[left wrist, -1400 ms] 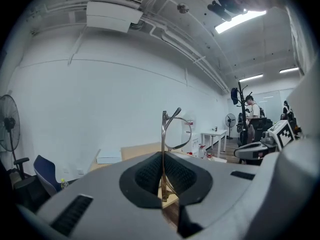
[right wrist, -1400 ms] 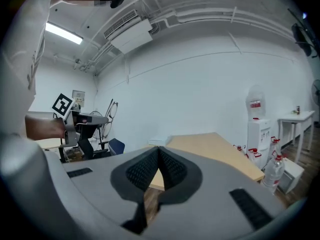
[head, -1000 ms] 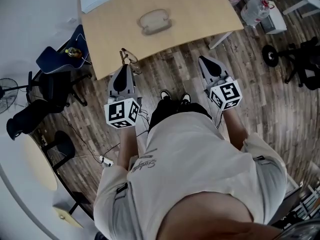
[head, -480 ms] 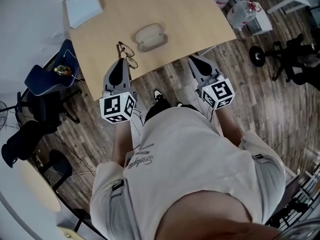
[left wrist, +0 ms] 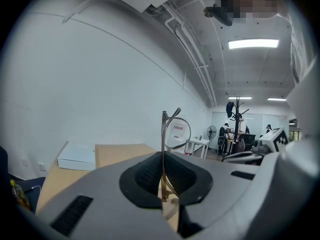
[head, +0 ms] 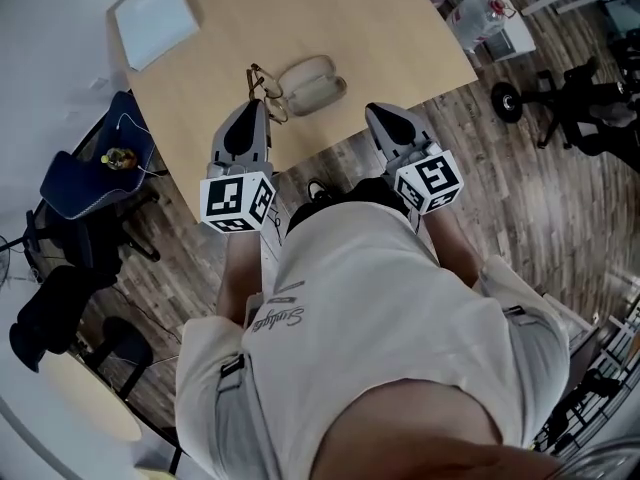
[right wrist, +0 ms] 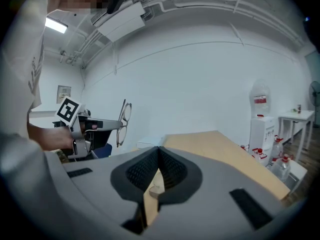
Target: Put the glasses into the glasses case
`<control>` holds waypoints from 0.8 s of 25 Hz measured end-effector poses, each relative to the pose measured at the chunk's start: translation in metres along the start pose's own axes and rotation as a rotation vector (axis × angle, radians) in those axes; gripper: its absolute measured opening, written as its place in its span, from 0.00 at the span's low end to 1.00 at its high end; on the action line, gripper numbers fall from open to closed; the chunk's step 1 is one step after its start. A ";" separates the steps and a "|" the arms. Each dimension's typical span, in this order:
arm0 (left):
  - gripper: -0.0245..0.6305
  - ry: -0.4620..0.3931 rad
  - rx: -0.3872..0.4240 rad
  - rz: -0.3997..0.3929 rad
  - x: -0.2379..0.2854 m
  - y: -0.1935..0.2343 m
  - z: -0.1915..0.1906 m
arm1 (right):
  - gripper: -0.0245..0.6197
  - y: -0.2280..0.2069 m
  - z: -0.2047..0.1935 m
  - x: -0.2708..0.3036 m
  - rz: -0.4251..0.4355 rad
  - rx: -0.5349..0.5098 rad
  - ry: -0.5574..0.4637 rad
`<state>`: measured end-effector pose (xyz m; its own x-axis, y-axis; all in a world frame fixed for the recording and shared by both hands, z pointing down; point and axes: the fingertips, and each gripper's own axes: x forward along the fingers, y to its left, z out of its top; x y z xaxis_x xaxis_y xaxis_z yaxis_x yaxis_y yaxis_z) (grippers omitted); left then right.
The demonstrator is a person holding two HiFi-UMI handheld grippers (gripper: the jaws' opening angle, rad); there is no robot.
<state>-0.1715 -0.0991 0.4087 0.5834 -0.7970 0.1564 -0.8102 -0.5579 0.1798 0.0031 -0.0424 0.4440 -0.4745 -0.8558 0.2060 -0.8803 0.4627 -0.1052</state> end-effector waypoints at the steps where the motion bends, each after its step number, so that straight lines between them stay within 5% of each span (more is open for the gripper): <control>1: 0.07 0.004 -0.006 -0.004 0.003 0.004 -0.002 | 0.03 0.000 -0.001 0.005 -0.006 0.007 0.005; 9: 0.07 0.061 -0.049 0.007 0.025 0.028 -0.022 | 0.03 -0.014 -0.005 0.036 0.005 0.016 0.054; 20: 0.07 0.096 0.013 0.087 0.079 0.039 0.002 | 0.03 -0.073 0.013 0.099 0.093 0.028 0.013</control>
<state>-0.1570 -0.1846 0.4259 0.5134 -0.8167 0.2635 -0.8581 -0.4912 0.1494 0.0203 -0.1642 0.4594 -0.5545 -0.8062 0.2062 -0.8321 0.5334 -0.1520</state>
